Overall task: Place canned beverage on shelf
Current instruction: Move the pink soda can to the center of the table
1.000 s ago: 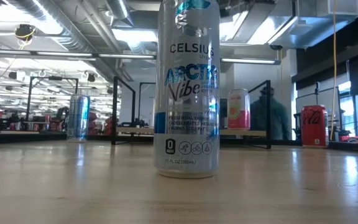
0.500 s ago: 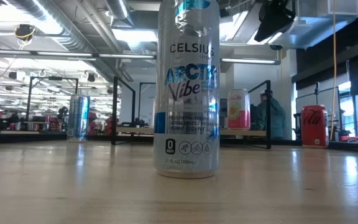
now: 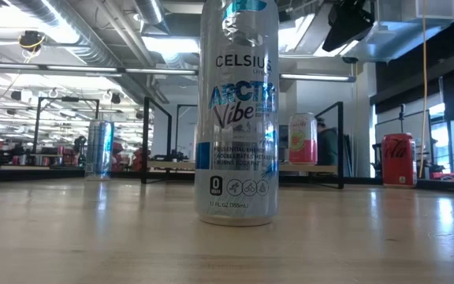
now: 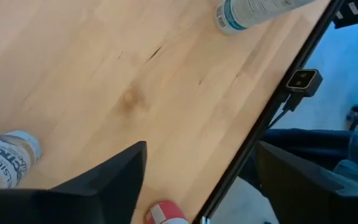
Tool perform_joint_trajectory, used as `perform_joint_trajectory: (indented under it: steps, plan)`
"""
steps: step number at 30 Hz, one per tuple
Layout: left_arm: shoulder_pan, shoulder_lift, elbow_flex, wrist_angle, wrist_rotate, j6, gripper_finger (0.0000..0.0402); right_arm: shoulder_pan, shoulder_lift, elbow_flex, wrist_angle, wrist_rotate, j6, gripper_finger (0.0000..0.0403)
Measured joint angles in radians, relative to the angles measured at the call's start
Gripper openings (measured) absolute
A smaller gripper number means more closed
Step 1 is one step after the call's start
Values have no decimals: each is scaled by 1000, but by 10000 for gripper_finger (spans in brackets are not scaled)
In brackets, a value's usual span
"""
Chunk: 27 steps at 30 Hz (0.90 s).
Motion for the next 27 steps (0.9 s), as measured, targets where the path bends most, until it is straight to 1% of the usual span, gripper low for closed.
perform_joint_trajectory:
  steps: [3, 6, 10, 13, 16, 21, 25, 27]
  plan:
    - [10, 2, 0, 8, 9, 37, 329, 0, 0, 0, 0, 2, 0, 369]
    - [11, 2, 0, 16, 10, 27, 346, 0, 0, 0, 0, 18, -1, 369]
    - [19, 4, 0, 86, -7, -3, 351, 0, 0, 0, 0, 38, -1, 369]
    - [25, 4, 0, 169, -38, 34, 352, 0, 0, 0, 0, 63, -3, 369]
    - [24, 10, 0, 226, -36, 50, 352, 0, 0, 0, 1, 69, -13, 369]
    - [-96, 11, 0, 194, -15, -23, 345, 0, 0, 0, 1, 70, -20, 369]
    - [-199, 11, 0, 54, -30, -119, 338, 0, 0, 0, 1, 85, -20, 369]
    - [-258, 11, 0, 28, -23, -173, 337, 0, 0, 0, 1, 87, -20, 369]
